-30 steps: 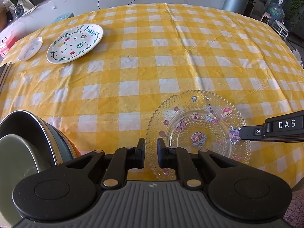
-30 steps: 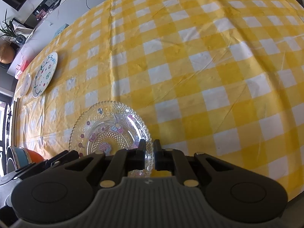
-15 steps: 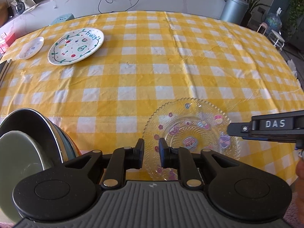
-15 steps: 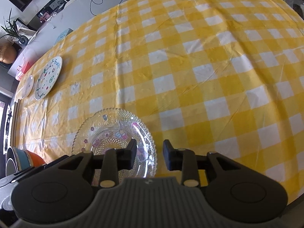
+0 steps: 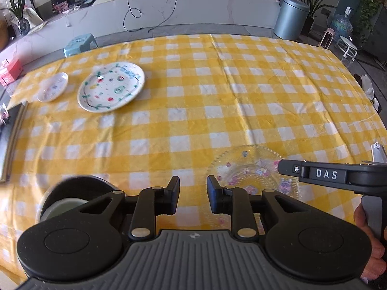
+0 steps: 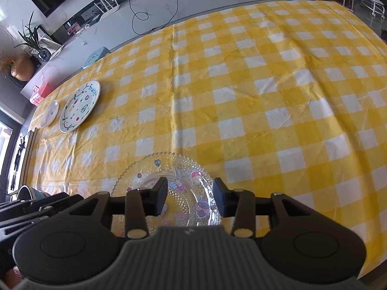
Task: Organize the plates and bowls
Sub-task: 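Open both grippers to release the glass plate, then move both grippers to the white 'Fruity' plate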
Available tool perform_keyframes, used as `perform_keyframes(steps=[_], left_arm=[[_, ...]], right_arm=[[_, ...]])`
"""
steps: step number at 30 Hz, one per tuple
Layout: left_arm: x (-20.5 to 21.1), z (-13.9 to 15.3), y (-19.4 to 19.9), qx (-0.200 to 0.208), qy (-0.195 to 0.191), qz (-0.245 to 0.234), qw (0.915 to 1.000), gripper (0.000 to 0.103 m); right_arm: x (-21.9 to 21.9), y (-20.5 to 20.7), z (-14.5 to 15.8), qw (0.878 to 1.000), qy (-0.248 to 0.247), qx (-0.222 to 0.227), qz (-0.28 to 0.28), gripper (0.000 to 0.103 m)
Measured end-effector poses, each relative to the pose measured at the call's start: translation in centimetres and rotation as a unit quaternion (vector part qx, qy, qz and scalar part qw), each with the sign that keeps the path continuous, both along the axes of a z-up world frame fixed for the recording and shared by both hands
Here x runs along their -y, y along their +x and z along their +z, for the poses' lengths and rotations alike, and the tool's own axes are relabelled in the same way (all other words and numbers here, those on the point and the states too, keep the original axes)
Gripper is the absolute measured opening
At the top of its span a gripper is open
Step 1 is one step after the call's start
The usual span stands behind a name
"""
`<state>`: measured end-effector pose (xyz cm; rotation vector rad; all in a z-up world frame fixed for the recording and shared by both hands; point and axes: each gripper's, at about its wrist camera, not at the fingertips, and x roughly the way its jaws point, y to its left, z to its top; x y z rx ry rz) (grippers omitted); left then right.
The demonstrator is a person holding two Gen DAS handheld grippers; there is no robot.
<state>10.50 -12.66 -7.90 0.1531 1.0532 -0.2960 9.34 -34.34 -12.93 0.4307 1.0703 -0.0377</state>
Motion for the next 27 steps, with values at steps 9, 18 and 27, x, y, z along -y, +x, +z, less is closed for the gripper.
perform_keyframes(steps=[9,18,27], left_arm=[[-5.6,3.4,2.8,0.037,0.006,0.008,0.9993,0.031],[-10.4,3.0,6.1,0.033,-0.012,0.012,0.9993,0.039],[-14.6,1.2,10.3,0.027,-0.058,0.028,0.9976,0.039]], right_arm=[[-1.5,0.6,0.8,1.0,0.016,0.02,0.013,0.043],[-4.3,3.8,0.9,0.998,0.051,0.031,0.036,0.043],[-7.5,9.3,-0.2,0.994,0.089,0.022,0.051,0.043]])
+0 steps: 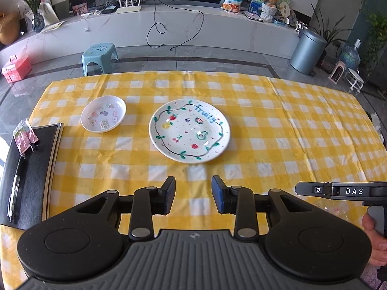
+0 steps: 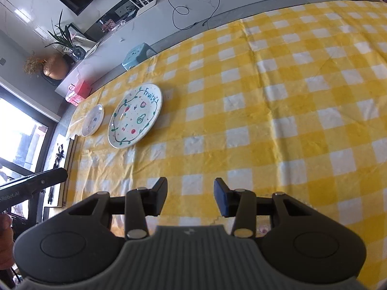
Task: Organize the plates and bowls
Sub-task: 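Move both grippers to the white 'Fruity' plate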
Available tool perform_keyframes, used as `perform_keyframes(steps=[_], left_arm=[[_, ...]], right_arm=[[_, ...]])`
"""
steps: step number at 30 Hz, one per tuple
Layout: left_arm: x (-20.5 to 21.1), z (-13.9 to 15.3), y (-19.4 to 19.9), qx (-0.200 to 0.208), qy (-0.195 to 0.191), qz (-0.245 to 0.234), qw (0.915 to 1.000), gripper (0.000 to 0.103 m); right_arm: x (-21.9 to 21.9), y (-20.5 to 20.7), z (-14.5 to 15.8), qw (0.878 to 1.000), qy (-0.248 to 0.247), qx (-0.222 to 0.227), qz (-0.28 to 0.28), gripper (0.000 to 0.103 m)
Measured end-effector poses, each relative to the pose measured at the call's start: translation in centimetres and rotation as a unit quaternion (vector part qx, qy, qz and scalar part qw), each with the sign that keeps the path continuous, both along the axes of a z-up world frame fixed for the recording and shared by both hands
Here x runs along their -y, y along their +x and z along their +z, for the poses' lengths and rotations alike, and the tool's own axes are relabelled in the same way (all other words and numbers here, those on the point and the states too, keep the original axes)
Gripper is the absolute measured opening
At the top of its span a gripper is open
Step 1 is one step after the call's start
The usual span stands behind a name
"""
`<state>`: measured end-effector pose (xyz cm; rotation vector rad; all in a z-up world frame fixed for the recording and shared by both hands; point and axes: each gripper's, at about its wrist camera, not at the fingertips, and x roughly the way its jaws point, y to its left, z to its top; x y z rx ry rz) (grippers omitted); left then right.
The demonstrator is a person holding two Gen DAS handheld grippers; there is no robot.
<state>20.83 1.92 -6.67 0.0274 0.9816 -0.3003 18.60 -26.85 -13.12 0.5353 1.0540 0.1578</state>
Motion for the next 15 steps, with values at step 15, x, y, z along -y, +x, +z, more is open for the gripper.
perform_keyframes(steps=[15], left_arm=[[-4.8,-5.3,7.5,-0.001,-0.082,0.064,0.9946,0.039]], right_arm=[[-3.1,7.9,-3.4,0.995,0.068,0.049,-0.048,0.042]])
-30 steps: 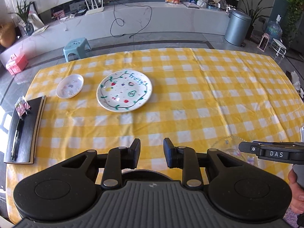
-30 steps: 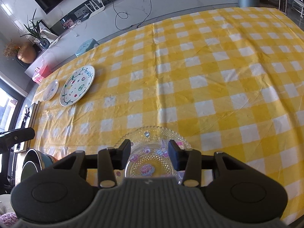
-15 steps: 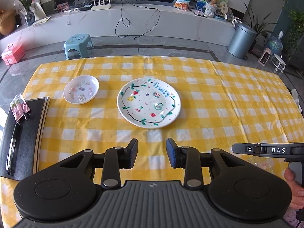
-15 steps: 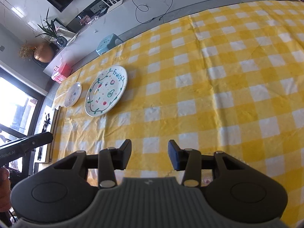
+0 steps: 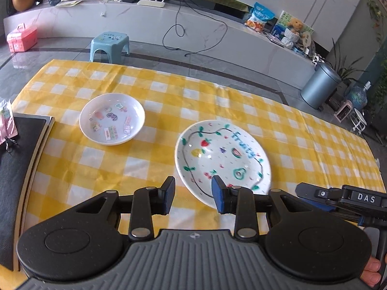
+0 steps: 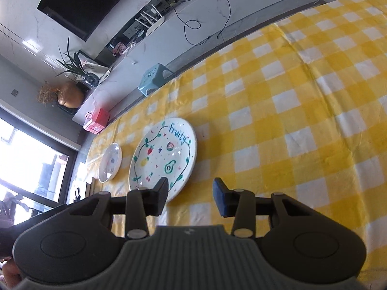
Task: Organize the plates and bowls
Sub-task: 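Move both grippers to the white 'Fruity' plate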
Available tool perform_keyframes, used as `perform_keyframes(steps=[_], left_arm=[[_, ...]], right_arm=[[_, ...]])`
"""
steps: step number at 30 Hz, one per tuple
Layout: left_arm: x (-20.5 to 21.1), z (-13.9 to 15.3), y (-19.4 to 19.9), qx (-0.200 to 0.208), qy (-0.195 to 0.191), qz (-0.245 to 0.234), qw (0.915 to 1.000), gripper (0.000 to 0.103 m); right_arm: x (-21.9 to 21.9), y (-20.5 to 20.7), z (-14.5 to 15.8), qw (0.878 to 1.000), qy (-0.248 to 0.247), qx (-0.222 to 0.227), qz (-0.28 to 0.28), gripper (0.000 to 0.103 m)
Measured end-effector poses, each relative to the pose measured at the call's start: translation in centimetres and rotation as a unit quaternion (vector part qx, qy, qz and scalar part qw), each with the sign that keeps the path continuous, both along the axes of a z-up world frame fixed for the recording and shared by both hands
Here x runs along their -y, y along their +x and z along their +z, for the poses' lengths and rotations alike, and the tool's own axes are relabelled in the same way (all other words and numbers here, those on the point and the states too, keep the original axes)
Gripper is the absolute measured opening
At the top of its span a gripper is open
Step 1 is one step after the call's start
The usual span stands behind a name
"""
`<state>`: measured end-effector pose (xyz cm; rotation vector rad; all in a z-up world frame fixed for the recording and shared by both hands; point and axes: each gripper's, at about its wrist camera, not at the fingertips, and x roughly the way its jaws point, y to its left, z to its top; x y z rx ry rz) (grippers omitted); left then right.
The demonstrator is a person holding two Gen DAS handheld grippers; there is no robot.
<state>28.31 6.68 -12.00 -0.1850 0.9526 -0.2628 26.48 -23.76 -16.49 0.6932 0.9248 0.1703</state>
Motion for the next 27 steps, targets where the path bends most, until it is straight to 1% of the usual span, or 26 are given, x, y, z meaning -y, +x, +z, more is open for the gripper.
perform_keyframes(steps=[3,5,8,10,12,15,16,17,19,22,24,27], left_arm=[[-0.8,-1.0,1.1,-0.005,-0.024,0.02,0.9995,0.039],[-1.2,-1.6,1.7,-0.008,-0.041,0.029,0.9987,0.039],[-1.4,-2.3,2.1,-0.006,-0.052,0.031,0.9981,0.039],[-1.4,-2.6,2.3,-0.003,-0.057,0.03,0.9979,0.039],[-1.4,-2.9,2.4,0.002,-0.062,0.029,0.9977,0.039],[-1.5,-3.5,2.6,0.005,-0.064,0.033,0.9974,0.039],[-1.7,-3.7,2.7,0.004,-0.066,0.037,0.9971,0.039],[-1.8,-4.0,2.8,0.002,-0.07,0.043,0.9967,0.039],[-2.0,-4.4,3.0,-0.003,-0.078,0.048,0.9958,0.039],[-1.9,-4.7,3.0,-0.003,-0.086,0.05,0.9951,0.039],[-1.9,-4.9,3.1,0.0,-0.089,0.052,0.9947,0.036],[-1.9,-5.1,3.3,0.001,-0.095,0.054,0.994,0.031]], right_arm=[[0.0,1.2,-0.6,1.0,-0.014,-0.003,0.001,0.042],[0.2,2.1,-1.1,1.0,-0.006,-0.004,0.01,0.042],[0.5,3.3,-1.6,0.999,0.003,-0.02,0.034,0.042],[0.7,3.7,-2.0,0.999,0.009,-0.014,0.034,0.042],[1.0,4.1,-2.4,0.999,0.026,-0.014,0.03,0.042],[1.7,4.4,-3.3,0.998,0.058,-0.019,0.009,0.042],[1.8,4.5,-3.5,0.998,0.065,-0.02,0.005,0.041],[1.8,4.6,-3.7,0.997,0.07,-0.02,0.003,0.035],[1.7,4.9,-4.0,0.997,0.078,-0.02,0.005,0.031],[1.3,5.3,-4.0,0.997,0.08,-0.015,0.009,0.031],[0.9,5.6,-4.0,0.997,0.078,-0.014,0.015,0.029],[0.2,6.0,-4.1,0.997,0.076,-0.014,0.026,0.023]])
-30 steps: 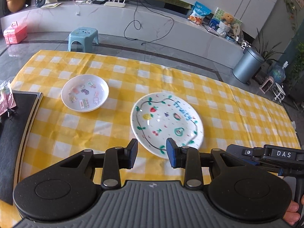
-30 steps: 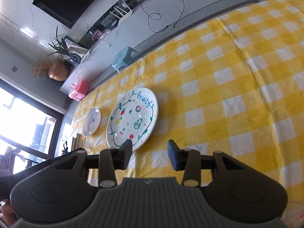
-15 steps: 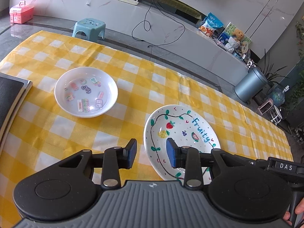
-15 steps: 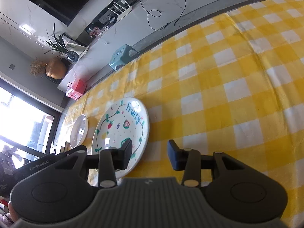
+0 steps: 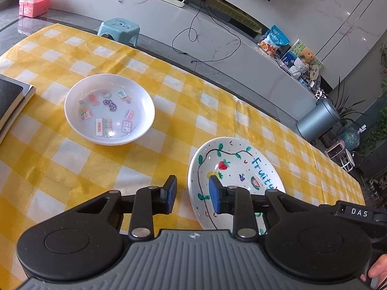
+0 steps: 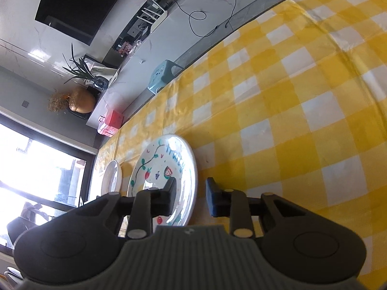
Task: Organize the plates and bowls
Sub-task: 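Move both grippers to the white 'Fruity' plate, then close both grippers on the rim of the 'Fruity' plate, then lift the 'Fruity' plate and carry it toward the stacked bowls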
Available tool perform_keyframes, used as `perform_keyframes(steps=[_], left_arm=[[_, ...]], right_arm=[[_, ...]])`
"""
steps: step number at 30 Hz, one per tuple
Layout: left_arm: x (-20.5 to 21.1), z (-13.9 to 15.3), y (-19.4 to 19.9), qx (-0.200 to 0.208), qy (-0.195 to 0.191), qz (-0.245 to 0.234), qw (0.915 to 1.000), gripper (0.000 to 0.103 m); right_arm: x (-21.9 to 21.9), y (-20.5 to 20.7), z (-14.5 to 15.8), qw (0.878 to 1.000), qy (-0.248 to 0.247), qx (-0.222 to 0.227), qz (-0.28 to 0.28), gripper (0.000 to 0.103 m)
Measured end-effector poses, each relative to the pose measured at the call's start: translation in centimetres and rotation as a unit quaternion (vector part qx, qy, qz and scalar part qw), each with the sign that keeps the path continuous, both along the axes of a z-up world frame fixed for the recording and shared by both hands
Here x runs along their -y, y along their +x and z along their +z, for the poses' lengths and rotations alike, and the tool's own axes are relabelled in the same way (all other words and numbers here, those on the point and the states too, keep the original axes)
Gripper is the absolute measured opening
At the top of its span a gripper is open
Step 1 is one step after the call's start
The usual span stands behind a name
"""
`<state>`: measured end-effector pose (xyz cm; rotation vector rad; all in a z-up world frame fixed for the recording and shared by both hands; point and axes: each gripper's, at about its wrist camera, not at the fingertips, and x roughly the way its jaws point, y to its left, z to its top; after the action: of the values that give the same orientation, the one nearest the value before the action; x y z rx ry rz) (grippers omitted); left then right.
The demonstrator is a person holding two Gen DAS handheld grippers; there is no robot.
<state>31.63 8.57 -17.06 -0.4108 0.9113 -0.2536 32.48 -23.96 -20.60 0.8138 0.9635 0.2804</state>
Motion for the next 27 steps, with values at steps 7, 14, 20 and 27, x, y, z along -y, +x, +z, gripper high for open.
perform_keyframes(steps=[7,14,20,27], left_arm=[[0.3,-0.3,0.4,-0.002,0.0,-0.004,1.0,0.013],[0.3,0.2,0.1,-0.004,0.004,0.003,1.0,0.011],[0.5,1.3,-0.5,-0.008,-0.005,-0.007,0.9999,0.011],[2.6,3.3,-2.3,-0.006,-0.006,-0.038,0.9992,0.011]], right_arm=[[-0.6,0.5,-0.2,1.0,-0.015,0.008,0.002,0.014],[-0.6,0.3,0.0,1.0,-0.025,0.005,0.004,0.009],[0.0,-0.8,0.4,1.0,-0.016,-0.003,0.001,0.006],[2.2,-3.9,1.0,1.0,0.003,-0.015,-0.022,0.006]])
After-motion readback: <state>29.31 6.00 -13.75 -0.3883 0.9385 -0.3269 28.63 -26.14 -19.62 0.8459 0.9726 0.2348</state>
